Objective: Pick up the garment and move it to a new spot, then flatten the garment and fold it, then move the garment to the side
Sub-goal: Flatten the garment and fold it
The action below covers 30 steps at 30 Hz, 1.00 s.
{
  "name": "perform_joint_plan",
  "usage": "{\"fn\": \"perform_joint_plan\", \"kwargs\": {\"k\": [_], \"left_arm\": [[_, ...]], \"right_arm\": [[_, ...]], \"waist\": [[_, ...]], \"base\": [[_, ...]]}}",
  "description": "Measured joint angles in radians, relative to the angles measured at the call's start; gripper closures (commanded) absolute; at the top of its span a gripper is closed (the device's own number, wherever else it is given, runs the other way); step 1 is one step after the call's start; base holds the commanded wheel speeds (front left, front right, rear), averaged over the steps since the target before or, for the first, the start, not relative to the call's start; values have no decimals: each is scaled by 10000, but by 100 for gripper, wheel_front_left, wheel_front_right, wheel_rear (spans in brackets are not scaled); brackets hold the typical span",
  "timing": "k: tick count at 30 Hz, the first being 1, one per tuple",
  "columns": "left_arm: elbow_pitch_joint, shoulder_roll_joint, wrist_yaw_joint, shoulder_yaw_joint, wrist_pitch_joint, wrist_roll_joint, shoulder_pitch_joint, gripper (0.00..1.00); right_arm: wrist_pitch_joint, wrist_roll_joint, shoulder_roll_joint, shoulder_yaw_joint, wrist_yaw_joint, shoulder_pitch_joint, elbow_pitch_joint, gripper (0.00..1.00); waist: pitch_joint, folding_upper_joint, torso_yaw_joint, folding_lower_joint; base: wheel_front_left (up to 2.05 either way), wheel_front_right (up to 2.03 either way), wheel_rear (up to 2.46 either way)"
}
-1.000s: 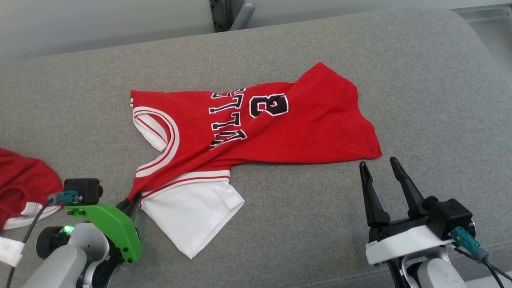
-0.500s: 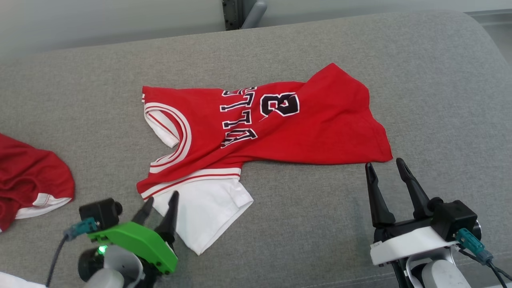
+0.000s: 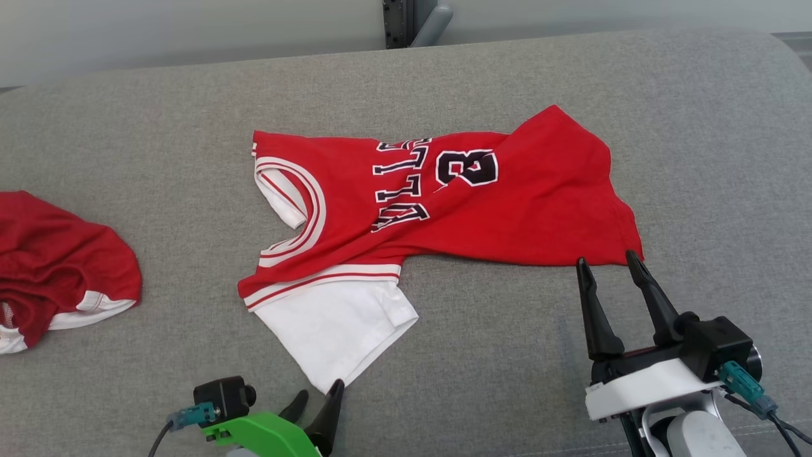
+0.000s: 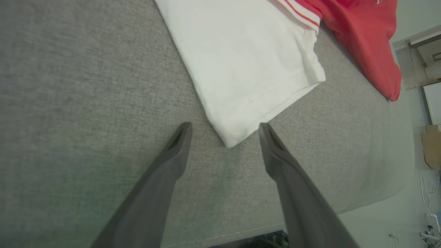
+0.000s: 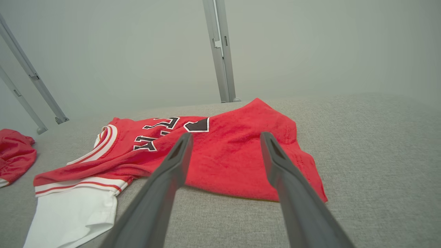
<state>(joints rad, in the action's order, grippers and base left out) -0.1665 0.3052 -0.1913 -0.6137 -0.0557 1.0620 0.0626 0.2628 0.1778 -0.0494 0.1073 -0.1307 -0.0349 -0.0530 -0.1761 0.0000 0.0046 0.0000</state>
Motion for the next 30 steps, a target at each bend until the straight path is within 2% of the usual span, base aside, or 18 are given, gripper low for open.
{"fn": "perform_joint_plan", "kwargs": {"k": [6, 8, 9, 15, 22, 25, 30], "left_arm": [[-194, -96, 8, -98, -88, -4, 47, 2], [-301, -153, 63, -65, 56, -12, 100, 85], [-366, -194, 79, -71, 58, -12, 120, 100], [-594, -184, 244, -203, 242, -226, 224, 100], [-412, 495, -36, 136, 1308, -1174, 435, 100], [-282, 627, -35, 303, 1553, -1202, 515, 100], [-222, 711, 33, 403, 1641, -1233, 667, 100]], "right_arm": [[0, -13, -2, -27, 0, 3, 10, 0], [0, -13, -2, -13, 0, 8, 10, 0], [0, -12, -2, 0, 0, 14, 10, 0], [0, 33, -2, -31, 0, 19, 10, 0], [0, -42, 2, -318, -2, -46, -201, 0], [0, -138, -61, -556, 0, -237, -941, 0], [0, -234, -581, -932, -2, -840, -2736, 0]], "waist": [[-31, 0, -105, 0], [-44, 0, -149, 0], [-50, 0, -169, 0], [-100, 0, -219, 0], [-145, 0, -27, 0], [-192, 0, 88, 0], [-342, 0, 215, 0]], "base": [[0, 0, 0], [0, 0, 0], [0, 0, 0], [0, 0, 0], [0, 0, 0], [0, 0, 0], [0, 0, 0]]}}
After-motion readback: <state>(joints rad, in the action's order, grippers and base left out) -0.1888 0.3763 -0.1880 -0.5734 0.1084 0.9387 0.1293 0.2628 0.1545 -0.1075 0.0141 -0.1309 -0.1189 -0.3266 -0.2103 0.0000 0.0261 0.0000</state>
